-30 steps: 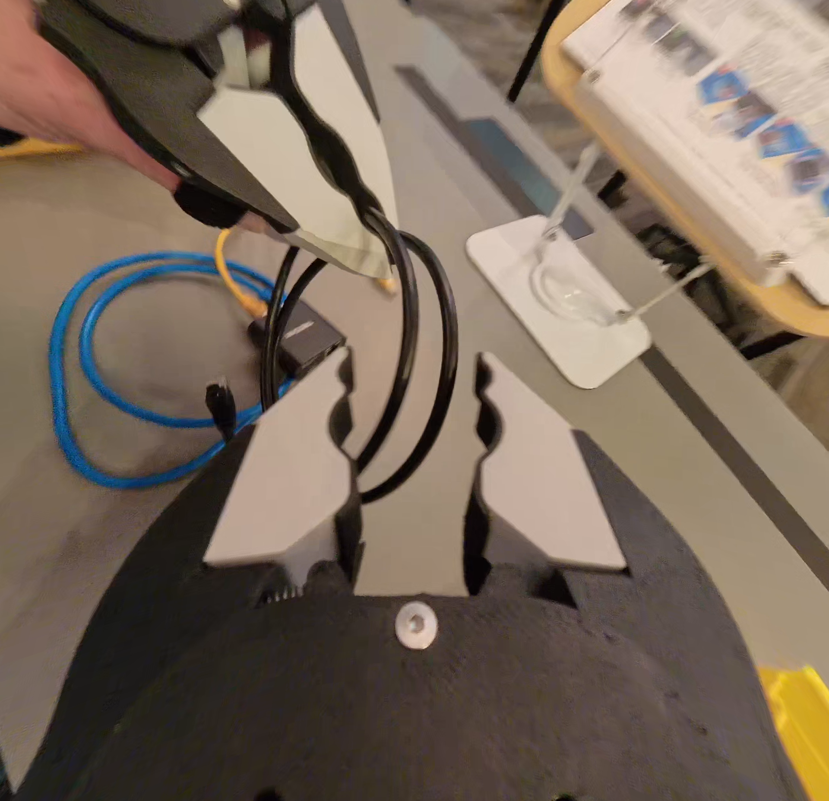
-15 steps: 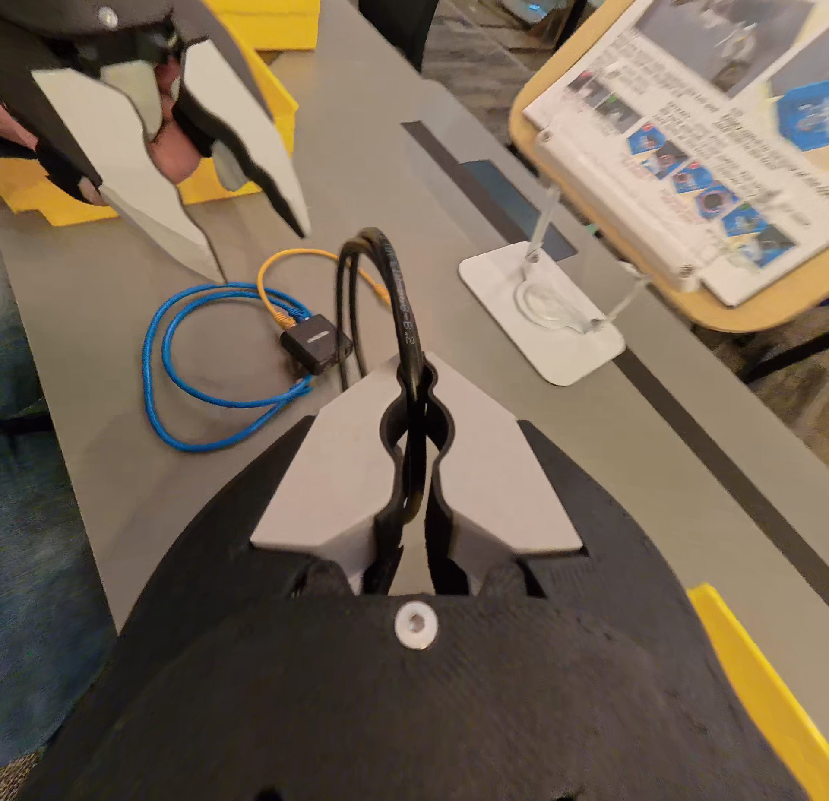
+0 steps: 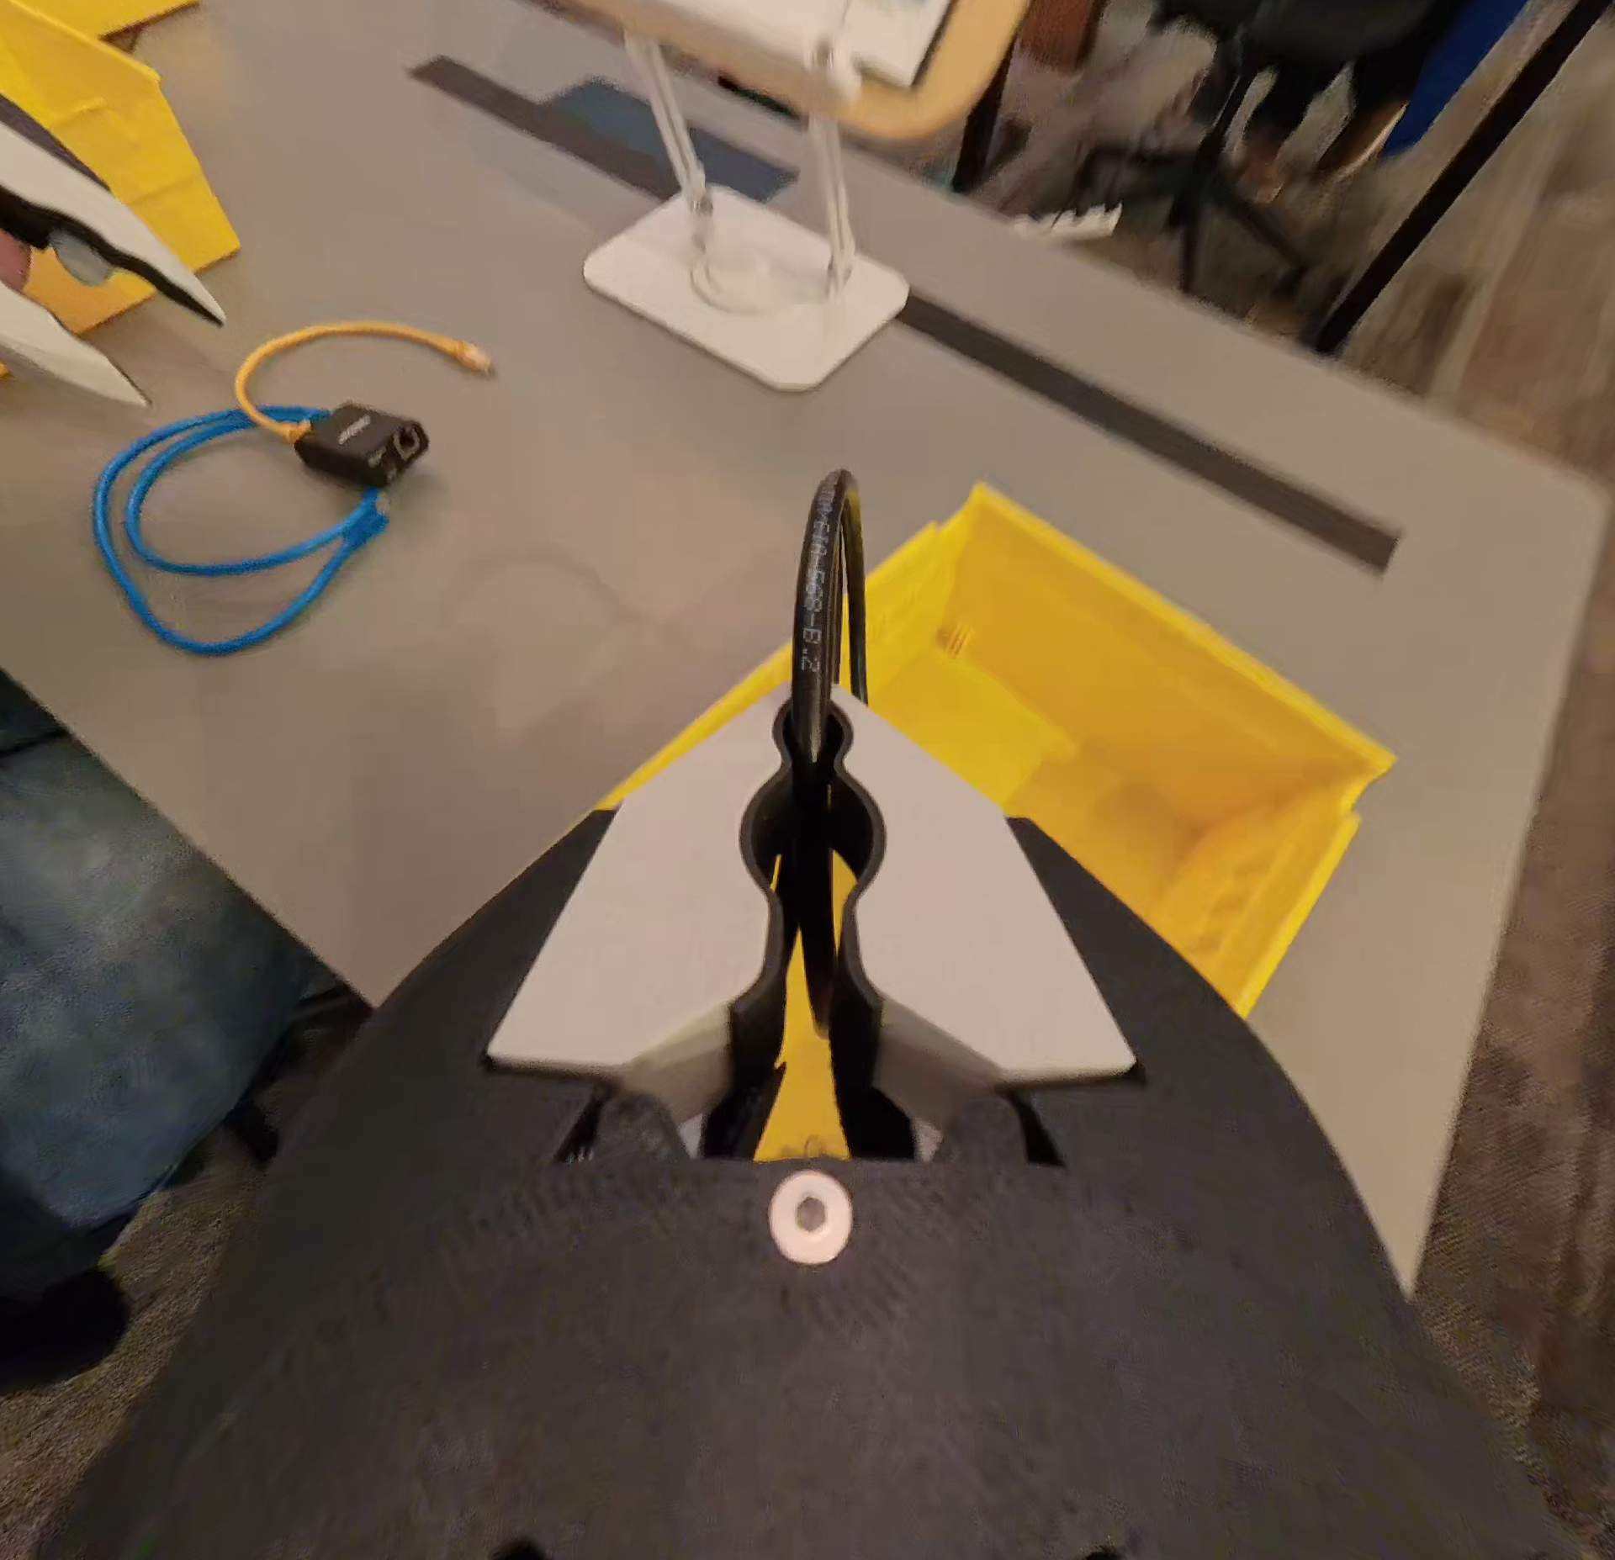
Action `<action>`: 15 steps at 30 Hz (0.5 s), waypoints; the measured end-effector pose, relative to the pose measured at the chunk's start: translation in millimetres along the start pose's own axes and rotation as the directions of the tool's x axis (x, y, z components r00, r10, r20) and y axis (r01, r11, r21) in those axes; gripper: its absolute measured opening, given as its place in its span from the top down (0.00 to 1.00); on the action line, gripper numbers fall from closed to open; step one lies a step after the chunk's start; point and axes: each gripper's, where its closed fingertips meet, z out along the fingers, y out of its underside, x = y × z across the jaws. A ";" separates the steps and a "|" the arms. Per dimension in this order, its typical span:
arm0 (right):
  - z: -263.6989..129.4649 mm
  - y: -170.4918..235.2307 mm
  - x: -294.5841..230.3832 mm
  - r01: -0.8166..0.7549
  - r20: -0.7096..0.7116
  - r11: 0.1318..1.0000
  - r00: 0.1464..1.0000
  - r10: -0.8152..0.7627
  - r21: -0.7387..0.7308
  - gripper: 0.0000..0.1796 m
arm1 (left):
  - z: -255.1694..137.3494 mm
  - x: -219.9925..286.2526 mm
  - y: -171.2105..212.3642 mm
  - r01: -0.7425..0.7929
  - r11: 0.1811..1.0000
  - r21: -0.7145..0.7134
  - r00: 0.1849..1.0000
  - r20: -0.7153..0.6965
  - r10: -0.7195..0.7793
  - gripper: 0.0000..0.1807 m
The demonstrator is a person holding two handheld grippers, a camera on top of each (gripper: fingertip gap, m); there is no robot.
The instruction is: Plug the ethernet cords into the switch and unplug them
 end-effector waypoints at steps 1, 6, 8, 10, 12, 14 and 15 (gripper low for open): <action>3.8 15.6 2.4 -0.036 0.022 0.999 0.999 0.037 -0.024 1.00 | 0.9 -0.1 0.8 0.008 1.000 0.000 1.000 -0.004 -0.008 0.68; 25.0 69.2 11.4 -0.175 0.066 0.980 0.981 0.182 -0.097 1.00 | 7.4 -1.3 8.5 0.027 0.999 -0.024 1.000 -0.015 -0.028 0.68; 35.0 90.3 19.0 -0.179 0.016 0.970 0.983 0.185 -0.167 1.00 | 10.2 -1.3 11.3 0.029 0.999 -0.038 0.999 -0.017 -0.029 0.68; 42.2 113.8 31.5 -0.147 -0.083 0.951 0.988 0.129 -0.272 1.00 | 12.6 -1.8 13.9 0.030 0.998 -0.049 0.999 -0.018 -0.031 0.67; 45.2 128.7 42.5 -0.091 -0.173 0.926 0.985 0.028 -0.367 1.00 | 15.2 -3.3 18.2 0.035 0.997 -0.071 0.999 -0.019 -0.037 0.67; 46.5 137.2 51.8 -0.040 -0.244 0.894 0.967 -0.078 -0.445 1.00 | 17.8 -5.5 22.3 0.033 0.996 -0.088 0.999 -0.012 -0.034 0.67; 46.7 142.7 54.2 -0.018 -0.261 0.870 0.957 -0.128 -0.492 1.00 | 18.9 -5.4 24.2 0.033 0.995 -0.096 0.999 -0.014 -0.034 0.67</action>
